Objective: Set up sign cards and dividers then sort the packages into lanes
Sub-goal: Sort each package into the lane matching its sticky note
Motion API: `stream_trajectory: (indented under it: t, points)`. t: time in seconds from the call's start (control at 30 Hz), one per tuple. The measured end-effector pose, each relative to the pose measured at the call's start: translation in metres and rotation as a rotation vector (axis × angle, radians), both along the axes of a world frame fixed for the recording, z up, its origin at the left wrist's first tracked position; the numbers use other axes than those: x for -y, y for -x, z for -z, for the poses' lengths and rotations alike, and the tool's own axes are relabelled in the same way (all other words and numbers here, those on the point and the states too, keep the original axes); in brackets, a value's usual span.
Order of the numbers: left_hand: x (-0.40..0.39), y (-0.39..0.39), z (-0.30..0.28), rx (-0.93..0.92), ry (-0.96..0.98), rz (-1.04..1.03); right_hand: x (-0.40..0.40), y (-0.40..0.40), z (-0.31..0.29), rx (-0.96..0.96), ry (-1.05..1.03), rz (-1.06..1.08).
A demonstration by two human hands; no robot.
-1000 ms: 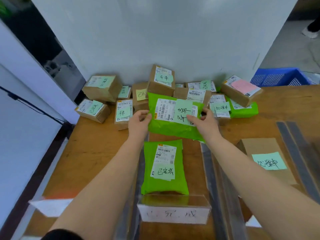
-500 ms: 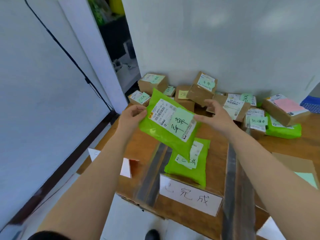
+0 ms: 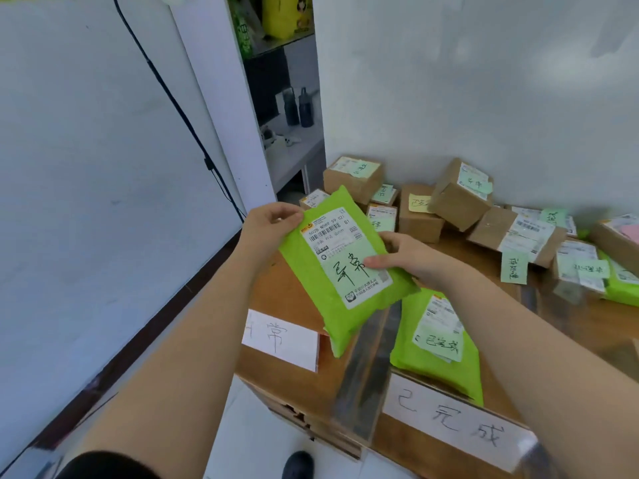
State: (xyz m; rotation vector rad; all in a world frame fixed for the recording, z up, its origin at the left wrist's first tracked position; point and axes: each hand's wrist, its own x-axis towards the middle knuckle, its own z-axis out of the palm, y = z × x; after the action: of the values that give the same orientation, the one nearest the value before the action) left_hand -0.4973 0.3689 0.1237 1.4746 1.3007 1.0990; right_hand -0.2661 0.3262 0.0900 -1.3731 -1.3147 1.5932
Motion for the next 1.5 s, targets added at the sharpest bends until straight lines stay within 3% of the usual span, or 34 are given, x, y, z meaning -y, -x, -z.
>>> stream_trajectory:
  t: [0.13, 0.23, 0.4, 0.57, 0.7, 1.03, 1.2, 1.5]
  points:
    - [-0.038, 0.030, 0.008, 0.158, 0.028, -0.100, -0.028, 0.056, 0.009, -0.103, 0.055, 0.137]
    - [-0.070, 0.056, 0.021, 0.327, 0.215, -0.048, -0.052, 0.093, 0.020, -0.182, 0.082, 0.279]
    - [-0.096, 0.078, 0.052, 0.179, 0.372, 0.200, -0.088, 0.133, 0.039, -0.234, 0.096, 0.534]
    - [-0.125, 0.095, 0.093, 0.192, 0.457, 0.271, -0.108, 0.157, 0.075, -0.184, 0.192, 0.653]
    - [-0.141, 0.099, 0.125, 0.174, 0.504, 0.178, -0.116, 0.167, 0.101, -0.053, 0.258, 0.606]
    - [-0.165, 0.090, 0.193, 0.010, 0.572, 0.250, -0.128, 0.163, 0.150, 0.342, 0.357, 0.531]
    - [-0.169, 0.089, 0.210, -0.175, 0.581, 0.248, -0.129, 0.165, 0.160, 0.372, 0.432, 0.465]
    - [-0.170, 0.081, 0.197, -0.307, 0.493, 0.222, -0.128, 0.158, 0.157, 0.432, 0.441, 0.526]
